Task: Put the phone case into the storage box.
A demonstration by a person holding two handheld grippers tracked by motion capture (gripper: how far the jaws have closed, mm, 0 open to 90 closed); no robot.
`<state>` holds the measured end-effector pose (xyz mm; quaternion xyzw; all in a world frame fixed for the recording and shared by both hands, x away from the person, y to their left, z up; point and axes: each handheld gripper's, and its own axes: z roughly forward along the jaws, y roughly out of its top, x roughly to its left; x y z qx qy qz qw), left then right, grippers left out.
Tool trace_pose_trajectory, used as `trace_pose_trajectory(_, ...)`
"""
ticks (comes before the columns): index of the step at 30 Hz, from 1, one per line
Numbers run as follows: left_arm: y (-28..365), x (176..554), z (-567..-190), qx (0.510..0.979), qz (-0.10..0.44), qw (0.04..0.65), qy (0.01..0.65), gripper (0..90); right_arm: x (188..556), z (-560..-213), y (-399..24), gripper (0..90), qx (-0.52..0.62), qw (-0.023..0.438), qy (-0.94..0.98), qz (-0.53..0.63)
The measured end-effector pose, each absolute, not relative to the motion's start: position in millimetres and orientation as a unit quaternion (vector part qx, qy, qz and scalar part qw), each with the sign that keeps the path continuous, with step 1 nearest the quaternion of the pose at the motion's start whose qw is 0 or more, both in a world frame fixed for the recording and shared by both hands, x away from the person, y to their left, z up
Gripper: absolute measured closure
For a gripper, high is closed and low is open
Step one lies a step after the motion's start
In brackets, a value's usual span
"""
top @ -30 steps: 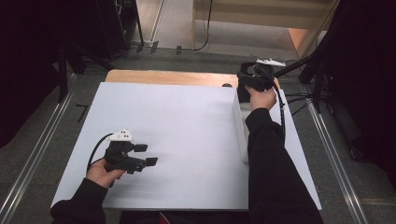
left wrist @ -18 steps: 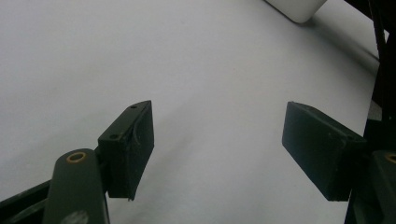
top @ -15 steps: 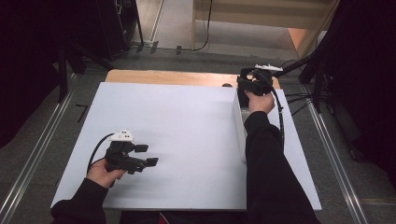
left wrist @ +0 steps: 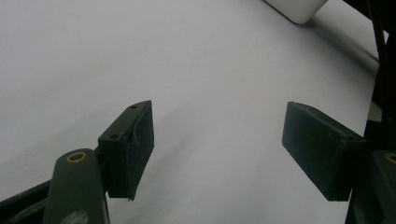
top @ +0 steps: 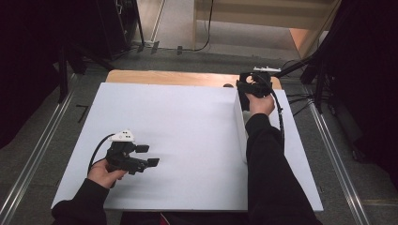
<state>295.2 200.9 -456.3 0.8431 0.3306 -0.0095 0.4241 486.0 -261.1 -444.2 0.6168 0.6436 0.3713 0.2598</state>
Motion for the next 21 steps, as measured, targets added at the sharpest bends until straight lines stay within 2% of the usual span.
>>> trace_pose_trajectory(7, 200.5, 295.5, -456.5, 0.844, -0.008, 0.425, 0.328, 24.9, 486.1, -443.2, -264.0, 5.8, 0.622, 0.243, 0.641, 0.378)
trace_pose_trajectory(9, 200.5, 295.5, -456.6, 0.843, -0.009, 0.425, 0.328, 24.8, 486.6, -442.8, -263.9, 0.7, 0.622, 0.240, 0.642, 0.378)
trace_pose_trajectory(21, 200.7, 295.4, -456.1, 0.842, -0.011, 0.426, 0.330, 24.9, 487.5, -437.8, -266.1, 0.5, 0.615, 0.232, 0.652, 0.377)
